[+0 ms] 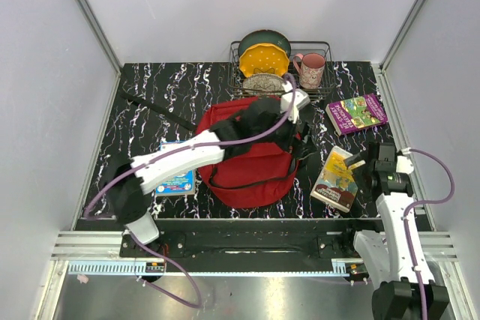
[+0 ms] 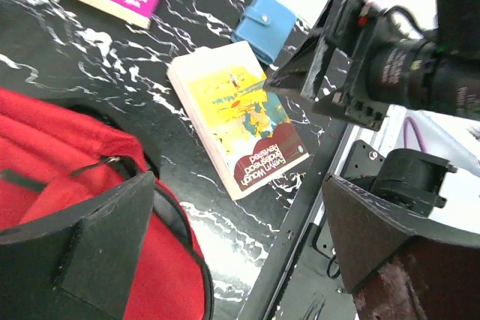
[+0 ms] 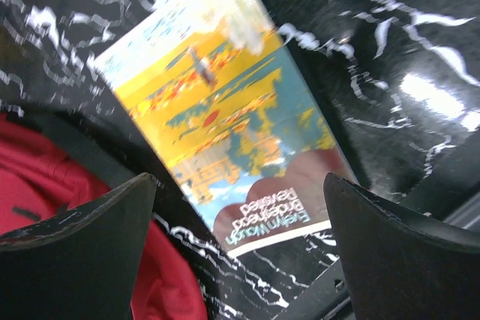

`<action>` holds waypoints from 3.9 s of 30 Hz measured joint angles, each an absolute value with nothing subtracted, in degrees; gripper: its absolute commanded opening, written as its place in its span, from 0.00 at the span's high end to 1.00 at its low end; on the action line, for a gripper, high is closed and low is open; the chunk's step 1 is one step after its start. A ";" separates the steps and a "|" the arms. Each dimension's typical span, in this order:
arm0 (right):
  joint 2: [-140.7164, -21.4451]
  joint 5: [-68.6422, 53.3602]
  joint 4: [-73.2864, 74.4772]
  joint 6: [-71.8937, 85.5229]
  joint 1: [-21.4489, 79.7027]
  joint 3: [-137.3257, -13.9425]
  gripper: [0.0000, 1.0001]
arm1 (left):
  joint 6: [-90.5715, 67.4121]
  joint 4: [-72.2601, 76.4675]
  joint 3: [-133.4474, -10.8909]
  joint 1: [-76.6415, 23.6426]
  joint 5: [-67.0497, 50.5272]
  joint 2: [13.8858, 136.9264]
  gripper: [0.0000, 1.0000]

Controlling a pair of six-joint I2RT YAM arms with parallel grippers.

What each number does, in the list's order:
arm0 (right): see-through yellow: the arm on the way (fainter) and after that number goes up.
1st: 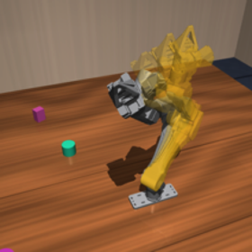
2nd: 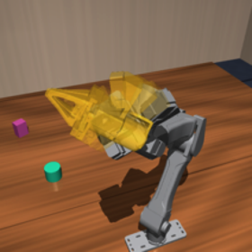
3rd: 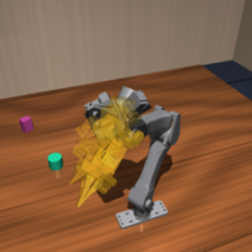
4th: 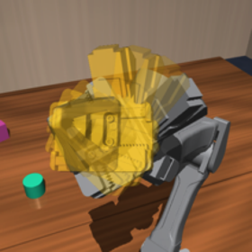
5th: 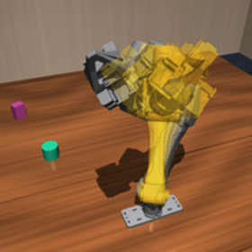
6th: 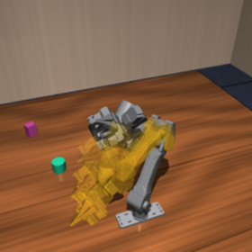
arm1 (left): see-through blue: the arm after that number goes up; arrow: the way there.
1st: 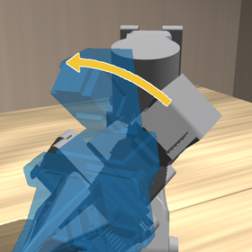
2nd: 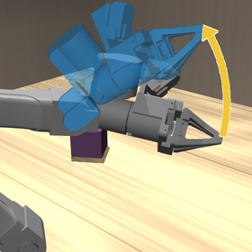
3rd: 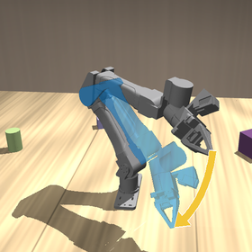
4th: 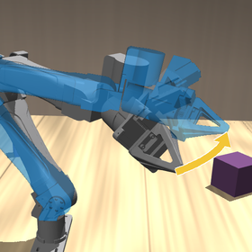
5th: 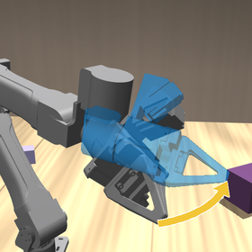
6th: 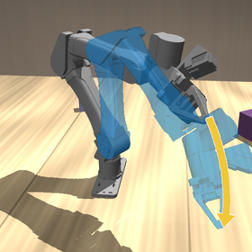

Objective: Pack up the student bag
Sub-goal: Pick up the book from the center of the board.

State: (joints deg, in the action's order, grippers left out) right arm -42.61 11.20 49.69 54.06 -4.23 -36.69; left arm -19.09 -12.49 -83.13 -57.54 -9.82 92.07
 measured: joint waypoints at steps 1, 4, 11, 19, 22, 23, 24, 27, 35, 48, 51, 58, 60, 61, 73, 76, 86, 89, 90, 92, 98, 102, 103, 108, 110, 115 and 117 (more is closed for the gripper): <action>-42.83 11.53 50.02 54.04 -5.48 -36.71 0.01 | -19.22 -11.92 -84.20 -57.60 -10.85 94.43 0.03; -43.94 13.02 50.50 53.80 -9.08 -36.77 0.00 | -20.03 -9.91 -85.91 -57.91 -13.37 101.58 0.02; -48.25 13.15 46.33 53.17 -14.76 -34.61 0.00 | -22.41 -8.67 -87.50 -58.46 -16.58 112.20 0.01; -52.93 7.64 39.29 52.40 -16.51 -29.08 0.00 | -24.60 -5.39 -94.00 -58.89 -19.94 120.68 0.01; -52.29 5.85 37.39 51.83 -16.56 -28.29 0.00 | -26.13 -4.21 -94.17 -59.11 -20.53 122.69 0.01; -52.03 5.21 36.88 51.77 -16.58 -28.05 0.00 | -26.65 -4.10 -94.17 -59.18 -20.64 123.37 0.01; -51.79 4.58 36.40 51.72 -16.58 -27.75 0.00 | -27.11 -4.01 -94.17 -59.20 -20.73 124.20 0.01; -51.75 2.50 34.87 51.44 -16.58 -26.50 0.00 | -28.40 -3.31 -94.24 -59.31 -20.97 126.48 0.01; -51.64 -3.36 32.32 51.31 -16.64 -24.38 0.00 | -31.90 -2.42 -94.89 -59.90 -22.11 130.39 0.04; -48.53 -5.69 30.00 51.46 -16.95 -21.52 0.00 | -33.23 -1.63 -94.65 -59.35 -21.93 130.37 0.59; -48.53 -5.69 29.91 51.44 -16.95 -21.52 0.00 | -33.30 -1.91 -94.67 -59.02 -21.56 130.39 0.79; -48.53 -5.93 29.82 51.22 -16.95 -21.54 0.00 | -33.69 -4.23 -96.07 -59.02 -20.88 130.37 1.00; -48.40 -6.20 29.89 51.00 -16.95 -21.61 0.00 | -33.17 -5.58 -96.95 -59.16 -20.43 130.34 1.00; -48.14 -6.59 30.17 50.76 -16.95 -21.65 0.00 | -32.84 -6.52 -97.43 -59.24 -20.10 130.26 1.00; -37.45 -10.59 37.06 47.97 -16.93 -35.51 0.00 | -30.00 -15.62 -98.35 -57.84 -17.80 119.59 1.00; -37.45 -11.81 37.78 46.81 -16.88 -38.17 0.00 | -29.71 -16.36 -97.82 -56.05 -17.69 114.74 1.00; -35.35 -23.66 37.52 45.19 -16.88 -41.80 0.00 | -28.75 -16.03 -94.70 -52.14 -15.66 100.49 1.00; -34.98 -31.03 32.93 46.96 -16.88 -41.78 0.00 | -28.77 -14.74 -91.29 -51.81 -15.86 97.86 1.00; -35.00 -32.88 31.44 47.44 -16.88 -41.76 0.00 | -28.82 -14.35 -89.78 -51.72 -15.99 96.99 1.00; -35.09 -36.97 27.59 48.77 -16.88 -41.17 0.00 | -28.95 -13.96 -86.46 -51.46 -16.25 94.96 1.00; -37.60 -46.17 17.82 53.10 -16.88 -35.44 0.00 | -29.10 -13.13 -82.30 -50.98 -16.32 91.22 1.00; -38.24 -49.21 15.66 55.33 -16.88 -31.79 0.00 | -29.74 -11.99 -80.77 -50.87 -16.01 88.66 1.00; -37.91 -49.50 15.53 55.66 -16.88 -31.40 0.00 | -29.89 -11.84 -80.47 -50.87 -16.01 88.18 1.00; -36.27 -52.14 9.54 59.24 -16.88 -29.08 0.00 | -31.09 -10.28 -79.90 -50.87 -16.34 87.46 1.00; -36.75 -53.15 6.61 60.60 -16.78 -28.18 0.00 | -31.73 -9.06 -79.09 -50.89 -16.64 87.44 1.00; -40.18 -54.19 0.43 62.74 -15.25 -26.94 0.00 | -33.04 -7.60 -77.41 -50.87 -17.37 87.44 1.00; -42.76 -54.43 -2.63 63.40 -13.39 -26.70 0.00 | -33.28 -7.16 -77.21 -50.87 -17.85 87.44 1.00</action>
